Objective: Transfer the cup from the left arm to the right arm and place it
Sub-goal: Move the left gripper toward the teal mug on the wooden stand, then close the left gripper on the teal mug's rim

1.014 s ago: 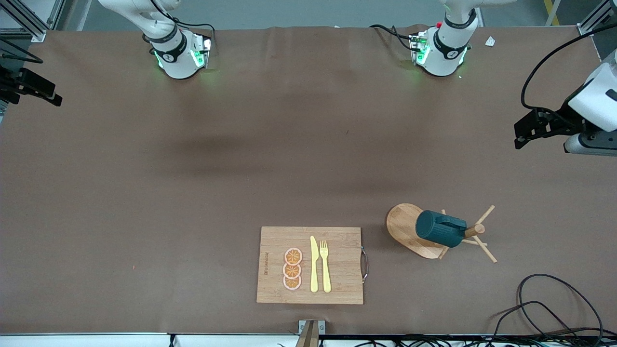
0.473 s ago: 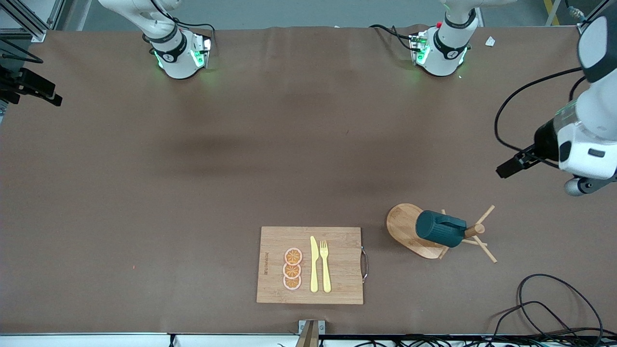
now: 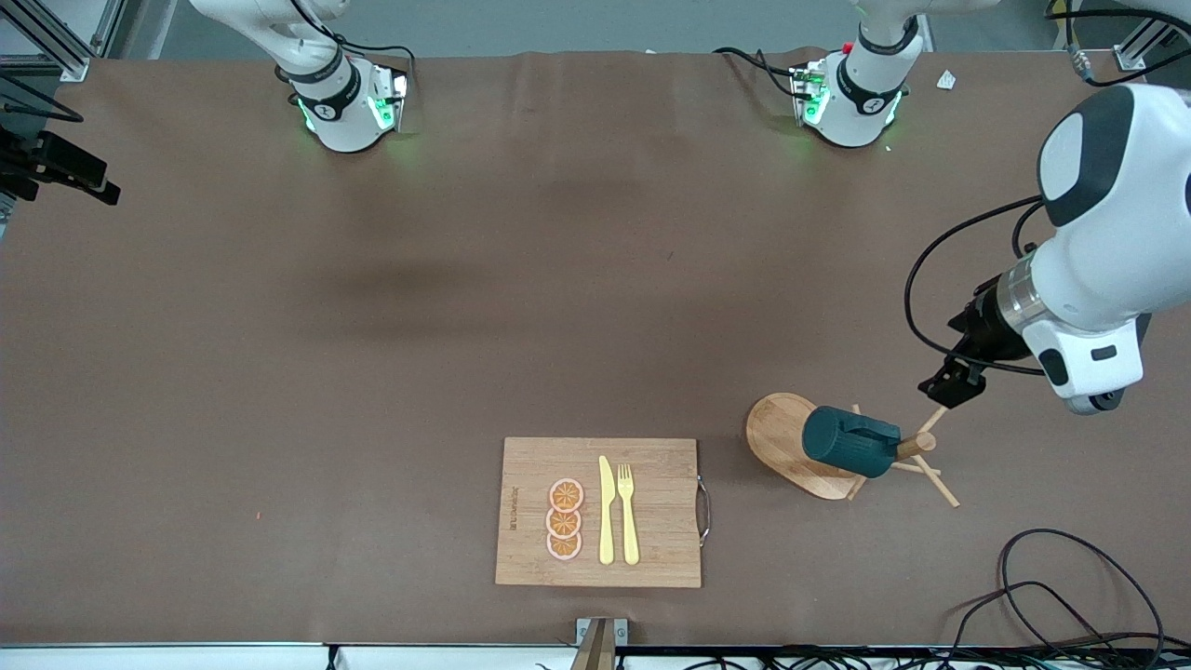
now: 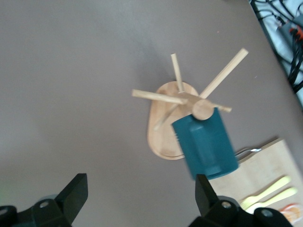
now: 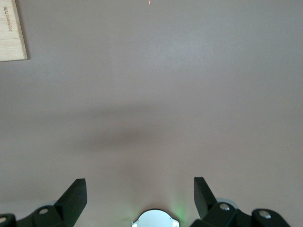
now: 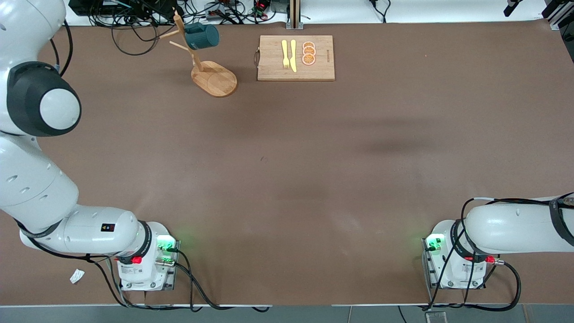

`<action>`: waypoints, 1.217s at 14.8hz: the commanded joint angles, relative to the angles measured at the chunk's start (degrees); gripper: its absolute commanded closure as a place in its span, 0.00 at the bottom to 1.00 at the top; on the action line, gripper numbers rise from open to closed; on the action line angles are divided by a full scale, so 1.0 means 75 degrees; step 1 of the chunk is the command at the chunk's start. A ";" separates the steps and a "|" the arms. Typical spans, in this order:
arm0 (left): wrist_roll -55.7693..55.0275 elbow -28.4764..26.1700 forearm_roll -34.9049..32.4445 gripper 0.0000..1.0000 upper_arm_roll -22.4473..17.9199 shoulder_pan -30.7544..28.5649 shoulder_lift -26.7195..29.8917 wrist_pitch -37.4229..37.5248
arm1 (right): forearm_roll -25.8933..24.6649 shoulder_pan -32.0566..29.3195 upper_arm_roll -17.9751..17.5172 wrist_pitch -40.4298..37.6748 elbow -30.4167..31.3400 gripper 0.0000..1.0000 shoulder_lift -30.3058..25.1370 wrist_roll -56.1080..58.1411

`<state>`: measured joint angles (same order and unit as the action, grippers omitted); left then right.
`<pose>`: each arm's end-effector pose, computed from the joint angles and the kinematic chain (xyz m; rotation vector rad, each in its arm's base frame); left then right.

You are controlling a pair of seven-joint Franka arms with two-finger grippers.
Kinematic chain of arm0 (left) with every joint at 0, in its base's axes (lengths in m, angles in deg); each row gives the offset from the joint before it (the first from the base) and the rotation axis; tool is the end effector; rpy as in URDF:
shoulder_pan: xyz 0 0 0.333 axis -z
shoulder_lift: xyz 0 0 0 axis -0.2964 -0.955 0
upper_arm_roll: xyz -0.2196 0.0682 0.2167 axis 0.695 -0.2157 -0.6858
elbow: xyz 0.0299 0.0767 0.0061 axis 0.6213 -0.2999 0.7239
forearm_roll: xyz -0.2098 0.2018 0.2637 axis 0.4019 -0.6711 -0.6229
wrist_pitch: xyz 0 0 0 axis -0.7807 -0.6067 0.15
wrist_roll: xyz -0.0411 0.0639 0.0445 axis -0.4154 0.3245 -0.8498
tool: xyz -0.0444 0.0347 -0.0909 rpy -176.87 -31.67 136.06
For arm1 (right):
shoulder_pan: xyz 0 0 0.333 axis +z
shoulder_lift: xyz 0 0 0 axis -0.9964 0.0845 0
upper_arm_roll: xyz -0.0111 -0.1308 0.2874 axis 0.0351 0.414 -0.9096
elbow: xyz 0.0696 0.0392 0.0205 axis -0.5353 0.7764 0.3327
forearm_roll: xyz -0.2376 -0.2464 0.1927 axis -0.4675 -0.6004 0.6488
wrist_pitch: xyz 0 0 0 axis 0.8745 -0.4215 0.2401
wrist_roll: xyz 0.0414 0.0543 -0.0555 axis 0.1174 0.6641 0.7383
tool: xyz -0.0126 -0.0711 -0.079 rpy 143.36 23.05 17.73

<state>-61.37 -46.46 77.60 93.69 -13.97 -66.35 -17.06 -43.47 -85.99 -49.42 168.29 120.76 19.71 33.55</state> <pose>0.6522 -0.1288 0.5298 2.6796 1.5603 -0.0123 0.5071 -0.0409 0.6581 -3.1125 0.1248 0.1337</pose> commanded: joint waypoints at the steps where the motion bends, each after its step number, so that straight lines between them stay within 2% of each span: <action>1: -0.0565 0.0171 0.0251 0.00 -0.0009 -0.0015 -0.0332 -0.0659 | 0.0028 0.0041 0.0024 -0.0004 0.0109 0.00 -0.0117 0.0063; 7: -0.0601 0.0183 0.0978 0.00 -0.0009 -0.0062 -0.1105 -0.1692 | 0.0028 0.0041 0.0024 -0.0004 0.0109 0.00 -0.0117 0.0063; 9: -0.0799 0.0183 0.1479 0.00 -0.0032 -0.0085 -0.1375 -0.2008 | 0.0028 0.0041 0.0024 -0.0004 0.0109 0.00 -0.0117 0.0063; 18: -0.0835 0.0136 0.1576 0.00 -0.0021 -0.0015 -0.1762 -0.2466 | 0.0028 0.0029 0.0024 -0.0004 0.0121 0.00 -0.0117 0.0063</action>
<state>-67.14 -46.36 88.43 93.57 -14.15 -78.52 -34.57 -43.47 -85.99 -49.42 168.28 120.76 19.71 33.56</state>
